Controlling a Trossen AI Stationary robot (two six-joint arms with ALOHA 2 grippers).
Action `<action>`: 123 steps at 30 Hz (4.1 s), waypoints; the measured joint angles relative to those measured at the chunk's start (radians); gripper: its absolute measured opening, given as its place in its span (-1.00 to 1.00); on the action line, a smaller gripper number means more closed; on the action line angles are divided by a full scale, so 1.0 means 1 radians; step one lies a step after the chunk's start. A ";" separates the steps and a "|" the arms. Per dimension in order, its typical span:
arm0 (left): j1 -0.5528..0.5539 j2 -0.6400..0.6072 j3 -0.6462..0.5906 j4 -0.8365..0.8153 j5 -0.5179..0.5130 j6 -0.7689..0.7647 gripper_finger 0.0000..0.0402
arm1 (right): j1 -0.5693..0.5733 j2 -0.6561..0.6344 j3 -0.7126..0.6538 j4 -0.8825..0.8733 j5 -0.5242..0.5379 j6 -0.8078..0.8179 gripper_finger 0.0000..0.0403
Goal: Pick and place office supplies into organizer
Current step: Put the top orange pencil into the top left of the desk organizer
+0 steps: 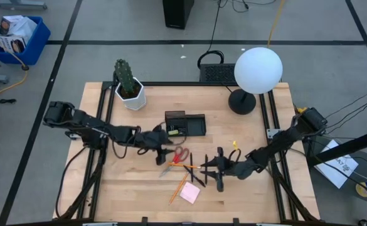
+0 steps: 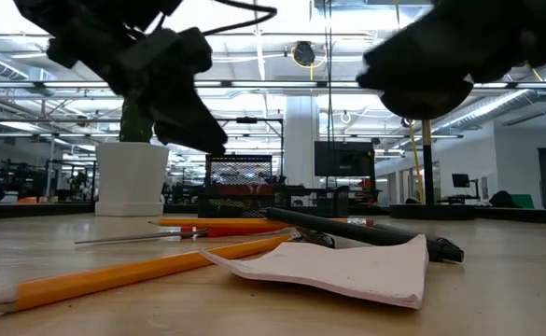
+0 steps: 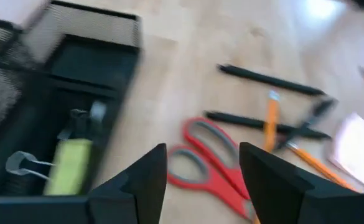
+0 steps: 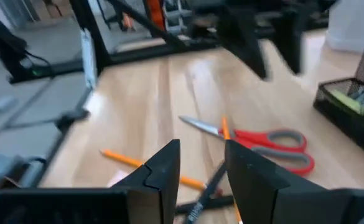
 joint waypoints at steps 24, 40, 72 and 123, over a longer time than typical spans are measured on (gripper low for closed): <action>-0.406 0.000 0.000 0.015 -0.207 -0.140 -0.15 | -0.051 0.084 0.033 -0.226 -0.048 0.029 -0.41; -0.395 0.000 0.000 0.014 -0.207 -0.139 -0.15 | -0.084 0.185 0.033 -0.183 -0.081 0.047 -0.41; -0.395 0.000 0.000 0.014 -0.207 -0.160 -0.15 | -0.126 0.241 0.033 -0.112 -0.205 0.052 -0.65; -0.232 0.001 0.125 -0.309 0.008 -0.070 -0.15 | -0.136 0.189 0.395 -0.612 -0.157 -0.135 -0.93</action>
